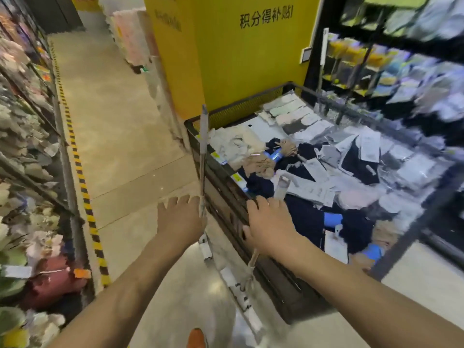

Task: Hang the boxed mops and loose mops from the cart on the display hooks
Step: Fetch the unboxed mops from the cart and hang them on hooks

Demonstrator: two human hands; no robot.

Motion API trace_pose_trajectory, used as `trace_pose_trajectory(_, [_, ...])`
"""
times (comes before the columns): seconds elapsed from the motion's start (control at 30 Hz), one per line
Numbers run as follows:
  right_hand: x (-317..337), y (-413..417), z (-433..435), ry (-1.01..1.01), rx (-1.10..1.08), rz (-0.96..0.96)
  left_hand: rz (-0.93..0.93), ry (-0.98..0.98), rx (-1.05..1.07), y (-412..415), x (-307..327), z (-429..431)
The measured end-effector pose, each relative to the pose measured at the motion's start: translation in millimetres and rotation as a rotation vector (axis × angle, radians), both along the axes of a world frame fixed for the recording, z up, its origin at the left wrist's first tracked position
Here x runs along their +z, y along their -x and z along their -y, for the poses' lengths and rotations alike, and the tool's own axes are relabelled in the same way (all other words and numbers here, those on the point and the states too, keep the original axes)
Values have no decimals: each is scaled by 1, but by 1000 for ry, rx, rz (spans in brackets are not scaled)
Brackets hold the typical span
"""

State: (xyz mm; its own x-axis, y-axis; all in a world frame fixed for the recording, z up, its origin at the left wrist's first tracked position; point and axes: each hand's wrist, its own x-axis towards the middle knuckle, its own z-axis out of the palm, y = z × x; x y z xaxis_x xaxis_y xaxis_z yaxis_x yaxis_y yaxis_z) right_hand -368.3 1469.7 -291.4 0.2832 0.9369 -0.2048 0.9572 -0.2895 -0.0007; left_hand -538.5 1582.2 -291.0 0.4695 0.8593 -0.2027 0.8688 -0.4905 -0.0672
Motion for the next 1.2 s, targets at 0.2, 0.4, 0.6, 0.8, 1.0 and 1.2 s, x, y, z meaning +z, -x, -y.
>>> trace_pose_trajectory(0.2, [-30, -2, 0, 88, -357, 13, 16, 169, -277, -31, -61, -54])
trace_pose_trajectory(0.4, [-55, -13, 2, 71, -592, -66, -60, 411, -410, -61, -145, -76])
trace_pose_trajectory(0.6, [-78, -38, -7, -169, -809, -415, -10, 752, -373, -85, -240, -81])
trace_pose_trajectory(0.8, [-108, -51, -21, -465, -824, -676, 61, 937, -424, -114, -322, -81])
trace_pose_trajectory(1.0, [-144, -55, -22, -675, -851, -802, 279, 1114, -410, -134, -388, -77])
trace_pose_trajectory(1.2, [-152, -46, -12, -840, -904, -875, 341, 1152, -394, -138, -373, -58])
